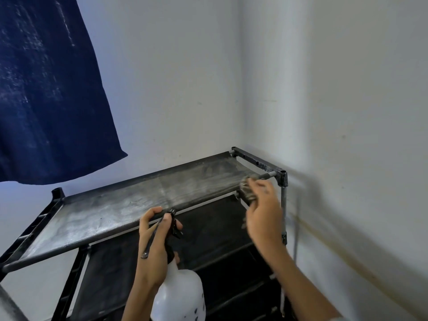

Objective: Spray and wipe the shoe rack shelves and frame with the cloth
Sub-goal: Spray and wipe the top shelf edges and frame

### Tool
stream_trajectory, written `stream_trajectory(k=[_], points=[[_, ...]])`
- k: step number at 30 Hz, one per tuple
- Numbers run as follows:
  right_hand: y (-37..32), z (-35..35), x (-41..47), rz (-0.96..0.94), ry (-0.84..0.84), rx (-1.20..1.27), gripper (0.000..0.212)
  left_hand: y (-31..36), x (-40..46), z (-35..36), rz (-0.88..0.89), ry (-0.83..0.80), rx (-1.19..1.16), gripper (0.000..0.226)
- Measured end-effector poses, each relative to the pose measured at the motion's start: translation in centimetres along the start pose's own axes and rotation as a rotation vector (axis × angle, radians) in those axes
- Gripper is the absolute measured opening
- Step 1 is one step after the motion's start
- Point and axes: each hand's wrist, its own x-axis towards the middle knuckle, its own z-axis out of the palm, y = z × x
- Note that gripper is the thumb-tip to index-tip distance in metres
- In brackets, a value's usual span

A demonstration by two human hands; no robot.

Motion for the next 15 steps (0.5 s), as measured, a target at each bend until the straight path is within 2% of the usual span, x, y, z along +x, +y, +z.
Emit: stream_trajectory(k=[4, 6, 9, 11, 13, 15], points=[[1.0, -0.9, 1.9, 0.116, 0.102, -0.016, 0.046, 0.2, 0.1, -0.3, 0.022, -0.013, 0.052, 0.02], [-0.7, 0.5, 0.3, 0.068, 0.041, 0.03, 0.044, 0.3, 0.2, -0.7, 0.018, -0.003, 0.073, 0.022], [-2.1, 1.8, -2.4, -0.102, -0.109, 0.047, 0.046, 0.5, 0.3, -1.0, -0.001, -0.011, 0.07, 0.024], [-1.6, 1.4, -2.3, -0.151, -0.128, 0.014, 0.05, 0.5, 0.2, -0.8, 0.007, -0.017, 0.093, 0.027], [-0.2, 0.2, -0.7, -0.093, -0.099, -0.035, 0.051, 0.4, 0.1, -0.7, 0.01, -0.028, 0.1, 0.026], [1.3, -1.2, 1.5, 0.049, -0.025, -0.063, 0.052, 0.1, 0.1, -0.8, 0.009, -0.039, 0.094, 0.025]])
